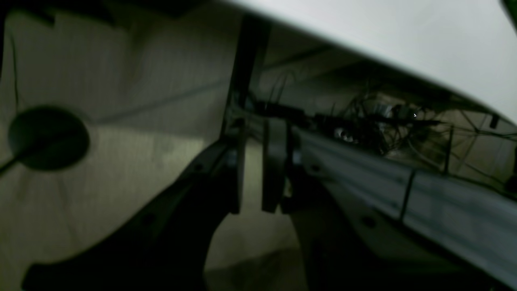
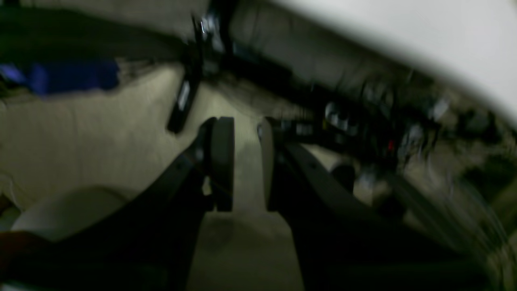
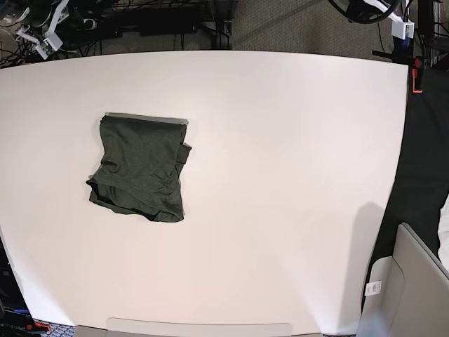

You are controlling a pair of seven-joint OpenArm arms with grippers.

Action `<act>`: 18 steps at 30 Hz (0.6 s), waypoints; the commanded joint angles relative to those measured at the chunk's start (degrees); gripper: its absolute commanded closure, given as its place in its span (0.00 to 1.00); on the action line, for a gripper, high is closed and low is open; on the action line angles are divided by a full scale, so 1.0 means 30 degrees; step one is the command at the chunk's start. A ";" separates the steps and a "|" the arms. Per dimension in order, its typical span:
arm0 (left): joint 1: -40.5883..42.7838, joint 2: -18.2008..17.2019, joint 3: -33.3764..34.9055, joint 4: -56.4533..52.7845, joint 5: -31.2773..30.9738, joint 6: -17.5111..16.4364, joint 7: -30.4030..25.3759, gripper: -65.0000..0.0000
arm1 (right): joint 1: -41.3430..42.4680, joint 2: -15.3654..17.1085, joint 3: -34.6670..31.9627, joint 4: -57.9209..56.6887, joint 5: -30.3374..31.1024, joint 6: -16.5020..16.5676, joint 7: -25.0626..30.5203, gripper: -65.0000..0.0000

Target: Fold the T-shirt properly

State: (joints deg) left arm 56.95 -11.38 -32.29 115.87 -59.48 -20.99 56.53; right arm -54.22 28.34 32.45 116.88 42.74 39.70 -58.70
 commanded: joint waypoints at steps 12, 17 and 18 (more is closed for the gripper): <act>-0.1181 -0.0061 0.1226 -0.1394 0.5689 -0.0079 -0.0515 0.91 | 0.1940 -0.3951 -0.0691 -0.2931 -1.0775 0.0099 0.0415 0.84; -0.2763 0.0554 0.2691 -0.3299 0.9029 -0.0079 -0.0984 0.91 | 0.4050 -0.3981 -0.1775 -0.6535 -1.2709 0.0099 0.0474 0.84; -0.3115 0.0525 0.3102 -0.4149 0.9645 -0.0079 -0.1247 0.91 | 0.4519 -0.4069 -0.1980 -0.7385 -1.3031 0.0099 0.0767 0.84</act>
State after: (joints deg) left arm 47.03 -9.28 -22.70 102.54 -30.17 -21.45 53.34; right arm -40.01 15.66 26.28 93.89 3.38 39.97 -56.36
